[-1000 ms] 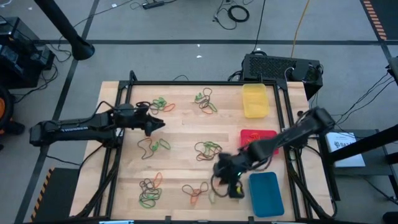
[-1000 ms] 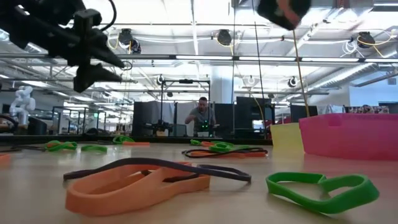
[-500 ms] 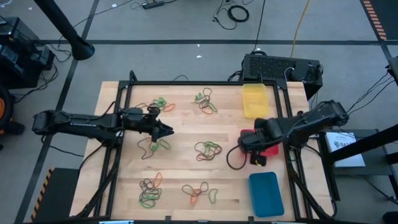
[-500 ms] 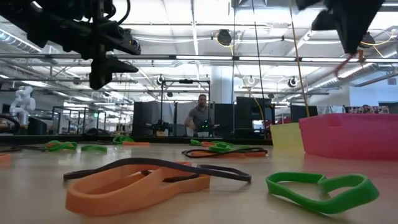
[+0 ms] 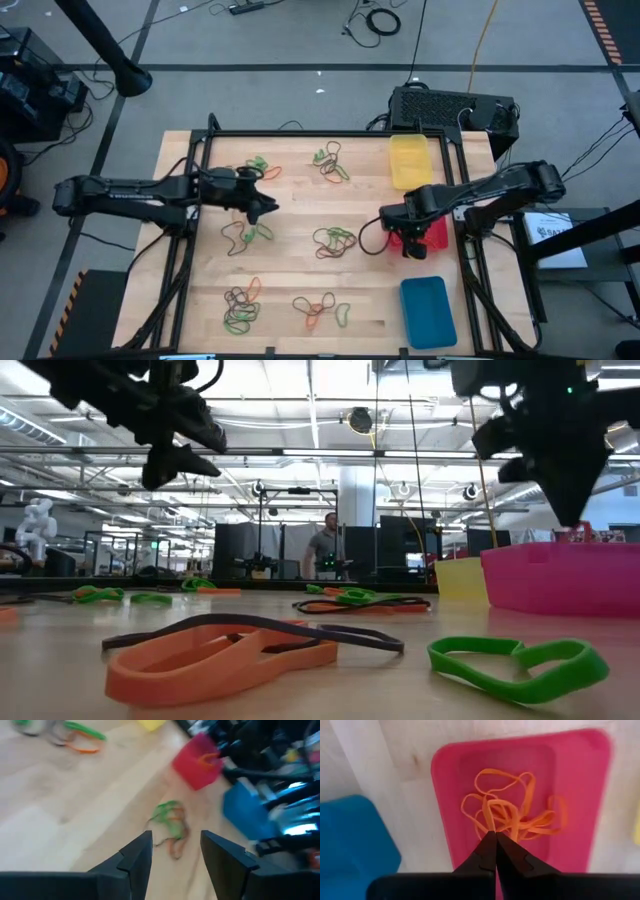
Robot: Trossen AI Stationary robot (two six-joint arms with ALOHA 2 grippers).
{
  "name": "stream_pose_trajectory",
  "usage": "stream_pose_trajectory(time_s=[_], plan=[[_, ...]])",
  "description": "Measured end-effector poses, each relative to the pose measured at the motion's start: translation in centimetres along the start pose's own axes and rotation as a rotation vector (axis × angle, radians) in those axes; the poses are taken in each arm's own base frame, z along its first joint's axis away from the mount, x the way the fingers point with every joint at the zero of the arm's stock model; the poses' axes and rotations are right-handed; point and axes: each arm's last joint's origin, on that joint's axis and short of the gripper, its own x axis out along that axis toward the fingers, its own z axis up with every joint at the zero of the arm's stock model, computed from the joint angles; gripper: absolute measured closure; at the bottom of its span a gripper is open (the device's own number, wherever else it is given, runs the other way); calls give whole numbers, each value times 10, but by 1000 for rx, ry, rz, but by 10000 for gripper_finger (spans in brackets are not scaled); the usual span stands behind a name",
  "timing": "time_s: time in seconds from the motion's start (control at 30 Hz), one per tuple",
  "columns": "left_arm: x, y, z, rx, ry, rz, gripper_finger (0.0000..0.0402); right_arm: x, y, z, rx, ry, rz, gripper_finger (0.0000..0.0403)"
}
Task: Sort rubber bands into baskets
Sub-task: Put the orange rubber band into the red bin
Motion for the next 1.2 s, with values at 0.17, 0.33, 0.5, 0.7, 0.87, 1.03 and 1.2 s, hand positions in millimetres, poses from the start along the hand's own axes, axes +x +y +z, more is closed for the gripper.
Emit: stream_pose_trajectory(time_s=[0.17, 0.33, 0.5, 0.7, 0.87, 1.03, 1.2], plan=[[-12, -6, 13, 53, -26, 160, 226, 12, -8, -3, 14, 40, 42, 402], [-16, -4, 20, 42, -55, 243, 226, 8, -14, -4, 19, 21, 82, 402], [-17, 0, 23, 0, -73, 264, 226, -7, -23, -4, 17, -43, 114, 377], [-18, 4, 26, -37, -108, 301, 227, -28, -36, -5, -10, -135, 121, 329], [-19, 9, 30, -76, -150, 347, 227, -52, -51, 19, 1, -416, 42, 303], [-21, 16, 34, -155, -180, 379, 226, -69, -80, 66, 151, -830, -60, 298], [-26, 30, 34, -192, -122, 440, 227, -67, -98, 112, 125, -1118, -36, 307]])
